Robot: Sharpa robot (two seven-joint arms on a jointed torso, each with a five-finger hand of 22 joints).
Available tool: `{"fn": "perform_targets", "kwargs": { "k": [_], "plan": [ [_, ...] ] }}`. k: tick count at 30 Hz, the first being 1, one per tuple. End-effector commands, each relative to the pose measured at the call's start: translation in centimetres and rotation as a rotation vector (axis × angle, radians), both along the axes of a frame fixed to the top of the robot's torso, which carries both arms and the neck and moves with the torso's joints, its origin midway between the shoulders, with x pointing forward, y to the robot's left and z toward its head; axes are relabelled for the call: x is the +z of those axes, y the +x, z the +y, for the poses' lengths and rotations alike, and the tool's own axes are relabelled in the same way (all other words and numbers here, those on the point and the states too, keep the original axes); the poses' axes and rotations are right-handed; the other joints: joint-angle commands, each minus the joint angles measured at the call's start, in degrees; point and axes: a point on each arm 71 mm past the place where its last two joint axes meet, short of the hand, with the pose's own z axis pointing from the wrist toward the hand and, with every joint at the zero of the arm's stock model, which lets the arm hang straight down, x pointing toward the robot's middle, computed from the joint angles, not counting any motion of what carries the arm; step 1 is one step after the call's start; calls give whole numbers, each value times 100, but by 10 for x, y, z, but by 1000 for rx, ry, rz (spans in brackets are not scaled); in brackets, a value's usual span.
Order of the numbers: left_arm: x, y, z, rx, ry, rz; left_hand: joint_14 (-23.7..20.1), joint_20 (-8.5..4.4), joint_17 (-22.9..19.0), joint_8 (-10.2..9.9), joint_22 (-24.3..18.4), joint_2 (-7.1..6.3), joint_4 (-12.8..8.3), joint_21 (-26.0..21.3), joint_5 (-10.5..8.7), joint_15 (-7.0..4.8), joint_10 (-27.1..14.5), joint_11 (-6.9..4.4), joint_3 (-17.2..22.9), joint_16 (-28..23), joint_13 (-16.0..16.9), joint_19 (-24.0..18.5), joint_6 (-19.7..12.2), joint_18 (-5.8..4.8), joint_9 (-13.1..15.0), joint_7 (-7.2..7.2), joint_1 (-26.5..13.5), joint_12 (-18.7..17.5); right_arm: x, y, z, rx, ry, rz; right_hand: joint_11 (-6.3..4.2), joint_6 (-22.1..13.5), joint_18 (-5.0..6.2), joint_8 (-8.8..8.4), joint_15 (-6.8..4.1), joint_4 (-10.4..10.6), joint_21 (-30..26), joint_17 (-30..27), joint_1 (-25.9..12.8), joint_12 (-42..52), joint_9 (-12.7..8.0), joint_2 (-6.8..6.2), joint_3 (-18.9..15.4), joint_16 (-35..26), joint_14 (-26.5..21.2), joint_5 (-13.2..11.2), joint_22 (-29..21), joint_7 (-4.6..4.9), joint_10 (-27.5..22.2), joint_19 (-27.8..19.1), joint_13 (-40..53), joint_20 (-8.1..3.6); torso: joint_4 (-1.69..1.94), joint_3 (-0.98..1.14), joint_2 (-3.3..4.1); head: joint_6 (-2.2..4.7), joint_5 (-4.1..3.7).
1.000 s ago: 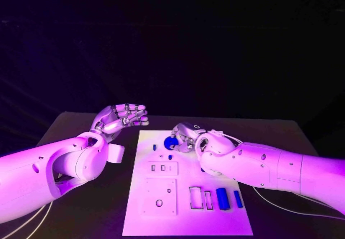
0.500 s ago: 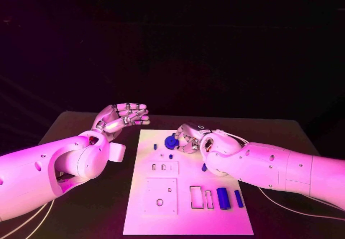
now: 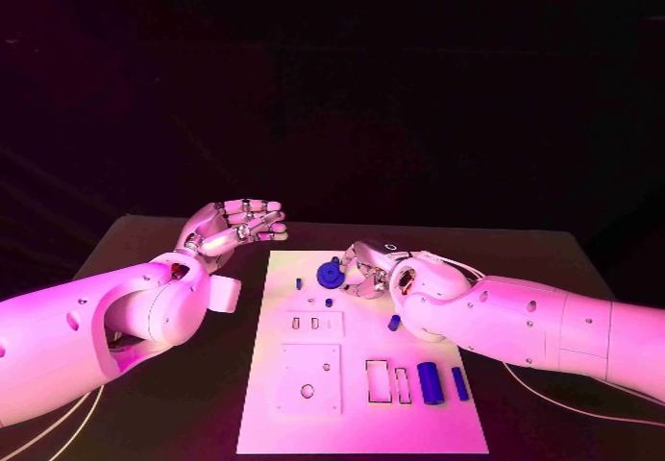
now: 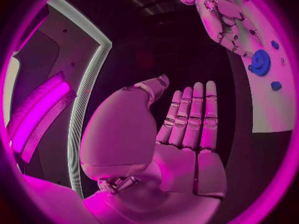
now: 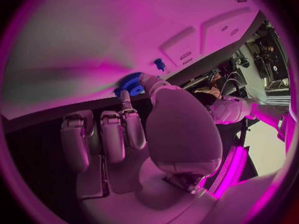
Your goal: Assemble the parts on the task board
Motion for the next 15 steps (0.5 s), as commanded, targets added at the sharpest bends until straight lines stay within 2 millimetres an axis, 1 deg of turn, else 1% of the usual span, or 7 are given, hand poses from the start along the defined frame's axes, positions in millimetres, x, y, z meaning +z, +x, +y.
{"fn": "perform_targets", "kwargs": {
  "k": [1,5,7,9,15],
  "plan": [
    [1,0,-1,-9,-8,-6,-50,3,7,-36,7,56,-35,31,-23,-8,6,36,-8,-32,4,-9,-33,17,9,128,-10,-21,-3,-2,-5,-16,-1,-13,-21,78,-82,44,-6,12,26,1084,-15,42,13,25,1,30,507,-20,1509,-3,114,610,873,-5,4,-3,-3,6,-1],
    [1,1,0,-5,-6,-7,-52,4,27,-50,14,64,-53,50,-23,-7,2,39,-14,-43,4,-21,-34,17,12,133,-14,-22,1,-3,-9,-28,21,-51,-30,104,-82,49,-14,-6,26,1088,10,67,17,36,30,31,508,13,1509,-11,137,610,899,-12,0,-2,-6,15,5],
    [1,1,1,-4,-6,-7,-52,4,27,-50,14,64,-53,50,-23,-7,2,39,-14,-43,4,-21,-34,17,12,133,-14,-22,4,-3,-10,-28,29,-68,-32,108,-82,50,-15,-10,26,1097,14,65,17,32,32,33,509,18,1509,-12,136,610,897,-13,5,-2,-3,25,0],
    [1,1,1,-3,-5,-7,-52,4,27,-50,14,64,-53,50,-23,-7,2,39,-14,-43,4,-21,-34,17,12,133,-14,-22,6,-3,-11,-26,36,-82,-33,110,-82,48,-18,-22,26,1098,25,69,17,19,35,33,510,23,1509,-14,140,610,901,-15,5,-5,-4,31,-1],
    [1,2,1,-1,-5,-7,-52,4,27,-50,14,64,-53,50,-23,-7,2,39,-14,-43,4,-21,-34,17,12,133,-14,-22,13,-6,-6,-2,53,-104,-36,111,-82,45,-20,-39,26,1110,37,74,17,-5,34,37,512,22,1509,-15,145,610,907,-18,13,-8,-3,42,-16]
  ]
}}
